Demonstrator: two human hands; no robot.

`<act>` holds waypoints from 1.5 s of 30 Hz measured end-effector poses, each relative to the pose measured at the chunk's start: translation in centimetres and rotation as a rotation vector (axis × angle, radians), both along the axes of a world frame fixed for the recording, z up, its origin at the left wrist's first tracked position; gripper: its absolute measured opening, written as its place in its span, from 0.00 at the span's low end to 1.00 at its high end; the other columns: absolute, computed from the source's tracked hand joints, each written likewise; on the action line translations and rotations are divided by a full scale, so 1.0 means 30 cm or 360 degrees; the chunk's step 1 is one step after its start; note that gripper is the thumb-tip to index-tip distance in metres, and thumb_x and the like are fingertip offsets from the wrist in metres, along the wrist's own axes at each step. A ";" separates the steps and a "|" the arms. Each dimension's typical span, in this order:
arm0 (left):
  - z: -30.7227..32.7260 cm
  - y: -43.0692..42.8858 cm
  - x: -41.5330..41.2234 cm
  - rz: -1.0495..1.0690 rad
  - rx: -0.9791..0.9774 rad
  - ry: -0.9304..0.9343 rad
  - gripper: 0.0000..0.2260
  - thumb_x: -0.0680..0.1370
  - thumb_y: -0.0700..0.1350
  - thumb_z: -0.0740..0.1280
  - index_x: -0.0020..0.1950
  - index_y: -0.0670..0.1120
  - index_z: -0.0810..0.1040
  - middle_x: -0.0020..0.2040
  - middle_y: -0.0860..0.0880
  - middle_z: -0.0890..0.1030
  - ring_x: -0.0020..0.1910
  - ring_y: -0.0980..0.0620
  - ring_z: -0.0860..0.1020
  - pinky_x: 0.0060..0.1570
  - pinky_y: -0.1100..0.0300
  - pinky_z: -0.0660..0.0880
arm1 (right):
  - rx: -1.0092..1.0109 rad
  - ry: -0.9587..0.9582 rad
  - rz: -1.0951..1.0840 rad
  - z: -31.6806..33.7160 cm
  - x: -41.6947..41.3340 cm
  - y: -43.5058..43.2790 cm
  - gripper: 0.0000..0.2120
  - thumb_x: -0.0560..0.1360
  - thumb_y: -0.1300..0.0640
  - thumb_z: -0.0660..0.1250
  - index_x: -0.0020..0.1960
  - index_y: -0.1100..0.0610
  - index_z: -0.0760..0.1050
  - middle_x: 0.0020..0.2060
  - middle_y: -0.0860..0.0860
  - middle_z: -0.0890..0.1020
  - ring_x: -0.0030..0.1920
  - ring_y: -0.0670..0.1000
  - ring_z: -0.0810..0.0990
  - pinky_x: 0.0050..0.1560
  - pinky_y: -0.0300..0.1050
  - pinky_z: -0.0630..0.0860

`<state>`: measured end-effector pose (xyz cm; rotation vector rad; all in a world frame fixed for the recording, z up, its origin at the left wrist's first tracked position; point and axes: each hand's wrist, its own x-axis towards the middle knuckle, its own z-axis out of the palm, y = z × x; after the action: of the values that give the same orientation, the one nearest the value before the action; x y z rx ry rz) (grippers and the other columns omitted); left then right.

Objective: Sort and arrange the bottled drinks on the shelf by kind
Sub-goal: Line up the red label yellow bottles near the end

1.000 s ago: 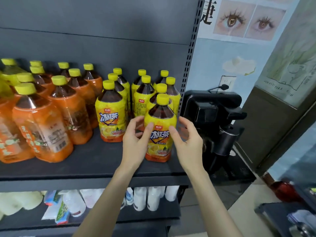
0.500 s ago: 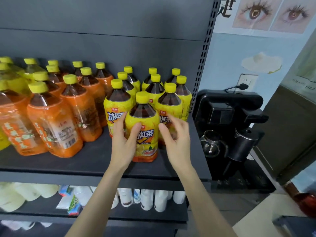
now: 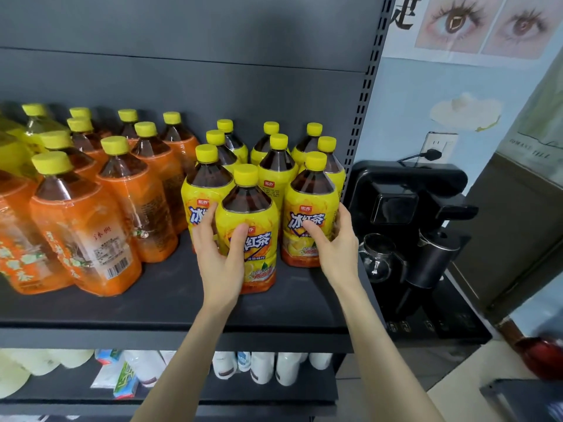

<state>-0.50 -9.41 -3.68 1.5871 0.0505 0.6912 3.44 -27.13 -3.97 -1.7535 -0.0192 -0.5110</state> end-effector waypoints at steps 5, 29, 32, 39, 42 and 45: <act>0.005 -0.026 0.010 0.0021 0.0018 -0.0022 0.25 0.73 0.59 0.65 0.68 0.60 0.63 0.66 0.56 0.66 0.70 0.53 0.66 0.67 0.46 0.67 | 0.0070 -0.0063 0.0001 -0.010 0.021 -0.044 0.31 0.72 0.52 0.74 0.71 0.53 0.66 0.55 0.43 0.80 0.52 0.35 0.79 0.49 0.31 0.77; 0.049 -0.089 -0.031 -0.0621 -0.0041 0.0078 0.20 0.73 0.61 0.63 0.64 0.58 0.72 0.63 0.52 0.77 0.60 0.59 0.76 0.54 0.64 0.74 | 0.0255 -0.0099 0.0437 -0.024 -0.157 -0.006 0.29 0.66 0.45 0.74 0.65 0.47 0.71 0.57 0.48 0.82 0.58 0.50 0.80 0.58 0.52 0.77; 0.082 -0.064 -0.008 -0.0719 0.0118 0.0128 0.26 0.75 0.65 0.58 0.66 0.52 0.74 0.63 0.51 0.77 0.64 0.56 0.74 0.63 0.52 0.73 | 0.0259 -0.0118 0.0349 -0.022 -0.164 -0.037 0.26 0.68 0.50 0.75 0.64 0.48 0.73 0.54 0.46 0.83 0.56 0.48 0.81 0.54 0.45 0.78; 0.295 -0.028 0.173 -0.0306 0.0741 -0.0092 0.16 0.77 0.48 0.68 0.62 0.42 0.76 0.58 0.46 0.78 0.53 0.57 0.76 0.48 0.74 0.72 | 0.0288 -0.0125 0.0263 -0.011 -0.168 -0.063 0.30 0.69 0.54 0.72 0.69 0.59 0.70 0.52 0.43 0.84 0.54 0.45 0.82 0.49 0.37 0.78; 0.365 -0.040 0.293 -0.0228 0.1117 -0.0011 0.26 0.74 0.51 0.71 0.68 0.42 0.69 0.63 0.42 0.74 0.62 0.47 0.73 0.60 0.55 0.71 | 0.0283 -0.0117 0.0235 -0.017 -0.168 -0.060 0.31 0.69 0.53 0.71 0.70 0.59 0.69 0.53 0.44 0.84 0.55 0.44 0.81 0.49 0.36 0.78; 0.394 -0.065 0.379 -0.0235 0.1532 0.0160 0.39 0.69 0.57 0.74 0.72 0.43 0.61 0.67 0.41 0.68 0.67 0.41 0.68 0.61 0.46 0.70 | 0.0238 -0.0140 0.0171 -0.020 -0.168 -0.053 0.29 0.69 0.50 0.71 0.68 0.55 0.71 0.57 0.48 0.79 0.55 0.39 0.79 0.49 0.32 0.76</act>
<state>10.86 -11.36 8.14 2.5118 -0.3754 0.5365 -1.61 -28.72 -4.56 -1.5741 -0.1334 -0.4983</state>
